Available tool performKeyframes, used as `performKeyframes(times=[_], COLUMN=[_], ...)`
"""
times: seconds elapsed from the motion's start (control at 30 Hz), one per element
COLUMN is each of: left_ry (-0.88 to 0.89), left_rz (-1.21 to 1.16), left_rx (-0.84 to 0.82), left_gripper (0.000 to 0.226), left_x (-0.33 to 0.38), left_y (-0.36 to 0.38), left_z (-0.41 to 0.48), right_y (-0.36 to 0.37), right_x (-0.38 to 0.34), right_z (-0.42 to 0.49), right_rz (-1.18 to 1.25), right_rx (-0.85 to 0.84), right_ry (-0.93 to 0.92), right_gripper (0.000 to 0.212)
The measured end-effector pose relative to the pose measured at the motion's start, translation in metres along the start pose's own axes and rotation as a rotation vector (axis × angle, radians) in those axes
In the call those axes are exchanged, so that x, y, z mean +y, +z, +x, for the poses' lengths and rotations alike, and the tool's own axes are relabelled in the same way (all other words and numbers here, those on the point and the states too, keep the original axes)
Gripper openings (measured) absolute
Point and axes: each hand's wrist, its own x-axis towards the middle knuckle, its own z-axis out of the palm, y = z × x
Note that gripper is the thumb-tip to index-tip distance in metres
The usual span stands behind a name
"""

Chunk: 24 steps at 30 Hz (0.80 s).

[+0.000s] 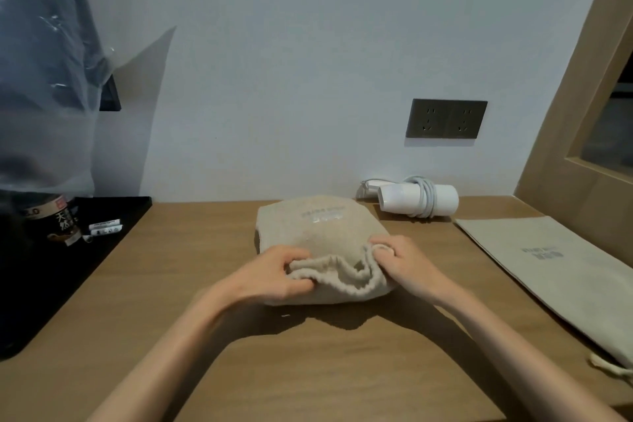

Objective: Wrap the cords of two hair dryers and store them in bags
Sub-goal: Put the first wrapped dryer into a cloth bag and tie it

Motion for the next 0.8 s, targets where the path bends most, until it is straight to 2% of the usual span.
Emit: performKeyframes(times=[0.07,0.1,0.17,0.2,0.23,0.27,0.3,0.33,0.4,0.47,0.53,0.6,0.8], left_ry=[-0.031,-0.026,-0.014,-0.029,-0.046,-0.032,-0.009,0.001,0.023,0.064,0.071,0.049,-0.082], left_rz=[-0.056,-0.071,-0.096,-0.110,-0.113,-0.053,0.069,0.176,0.330,0.420,0.410,0.342,0.244], left_rx=[-0.147,-0.192,-0.175,-0.131,-0.078,-0.020,0.020,0.040,0.083,0.141,0.142,0.115,0.106], left_gripper=[0.039,0.049,0.073,0.069,0.056,0.043,0.039,0.042,0.053,0.058,0.061,0.061,0.066], left_x=[0.005,0.007,0.012,0.013,0.015,0.016,0.014,0.011,0.005,0.005,0.009,0.010,0.005], left_y=[0.001,0.002,0.007,0.012,0.017,0.023,0.028,0.034,0.043,0.048,0.047,0.045,0.047], left_z=[-0.002,-0.002,0.001,0.004,0.006,0.009,0.012,0.014,0.016,0.019,0.023,0.027,0.031], right_y=[-0.001,-0.005,-0.018,-0.026,-0.033,-0.037,-0.037,-0.034,-0.021,-0.004,0.007,0.013,0.029], right_x=[-0.002,-0.005,-0.007,-0.009,-0.010,-0.011,-0.011,-0.009,-0.002,0.008,0.011,0.011,0.030], right_z=[-0.005,-0.008,-0.013,-0.016,-0.018,-0.019,-0.019,-0.017,-0.008,-0.001,0.004,0.008,0.019], right_rz=[-0.028,0.006,0.130,0.186,0.242,0.305,0.351,0.351,0.181,0.051,0.087,0.160,0.126], right_rx=[-0.165,-0.275,-0.501,-0.556,-0.555,-0.490,-0.349,-0.154,0.185,0.227,0.197,0.233,0.335], right_ry=[0.081,0.116,0.183,0.191,0.182,0.169,0.162,0.166,0.184,0.202,0.222,0.230,0.339], right_gripper=[0.013,0.018,0.043,0.051,0.054,0.052,0.046,0.037,0.022,0.030,0.037,0.035,0.024])
